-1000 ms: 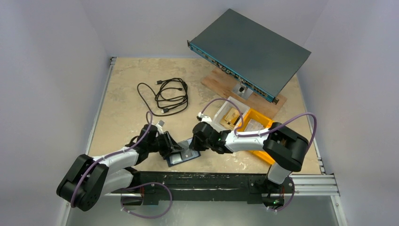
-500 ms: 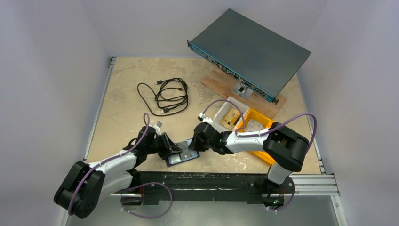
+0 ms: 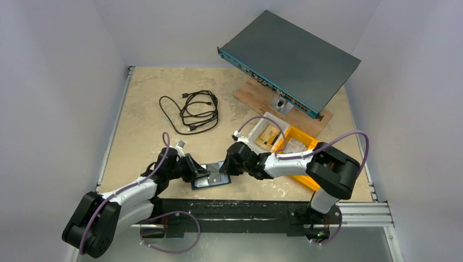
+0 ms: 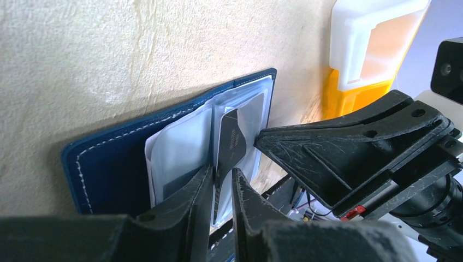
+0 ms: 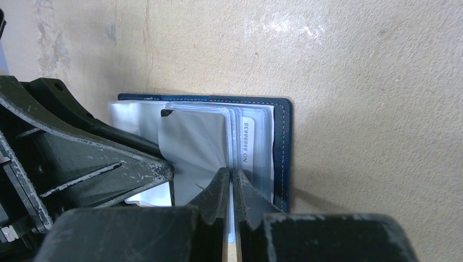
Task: Take the credit cards out of the card holder
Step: Remove the credit card from the card holder.
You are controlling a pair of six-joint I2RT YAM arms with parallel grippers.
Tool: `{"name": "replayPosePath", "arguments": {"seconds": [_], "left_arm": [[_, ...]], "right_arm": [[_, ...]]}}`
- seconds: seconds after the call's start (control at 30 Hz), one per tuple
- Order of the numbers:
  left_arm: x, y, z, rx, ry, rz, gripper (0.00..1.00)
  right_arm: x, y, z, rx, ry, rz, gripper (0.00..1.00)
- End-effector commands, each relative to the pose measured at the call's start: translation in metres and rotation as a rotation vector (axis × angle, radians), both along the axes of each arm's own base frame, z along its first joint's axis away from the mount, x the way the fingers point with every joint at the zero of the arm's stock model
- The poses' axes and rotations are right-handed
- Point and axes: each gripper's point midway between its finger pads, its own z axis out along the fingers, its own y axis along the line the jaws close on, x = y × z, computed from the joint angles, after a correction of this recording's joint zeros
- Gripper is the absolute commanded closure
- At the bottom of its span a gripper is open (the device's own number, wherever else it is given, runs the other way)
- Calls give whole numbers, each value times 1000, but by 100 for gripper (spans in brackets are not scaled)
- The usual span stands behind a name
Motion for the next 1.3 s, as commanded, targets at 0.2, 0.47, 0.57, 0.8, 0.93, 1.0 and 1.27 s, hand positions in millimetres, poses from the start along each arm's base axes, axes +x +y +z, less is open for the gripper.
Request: {"name": "replayPosePath", "arguments": {"seconds": [0.2,0.47,0.57,0.8,0.93,1.0,1.27], "left_arm": [[20,-11,34,-118,-121,13,90],[19,-11,29,-108,-99,5,100],[19,-4,24,-53,-90,2,100],[25,5,34,19,-138,-7,100],[25,5,34,30,-133,-17,100],[25,6,32,35,-129,-18,100],[25,9,30,80,-121,-46,100]], "right_arm": [[-44,-87,-76,-370,167,22,100],[-44,-90,-77,-377,169,16,100],[-44,-92,-77,-379,170,7,100],[-41,-97,-74,-379,166,-9,100],[-39,-97,-75,-383,165,-8,100],[-39,-96,-75,-382,164,-7,100],[-37,-96,-73,-378,159,-5,100]]}}
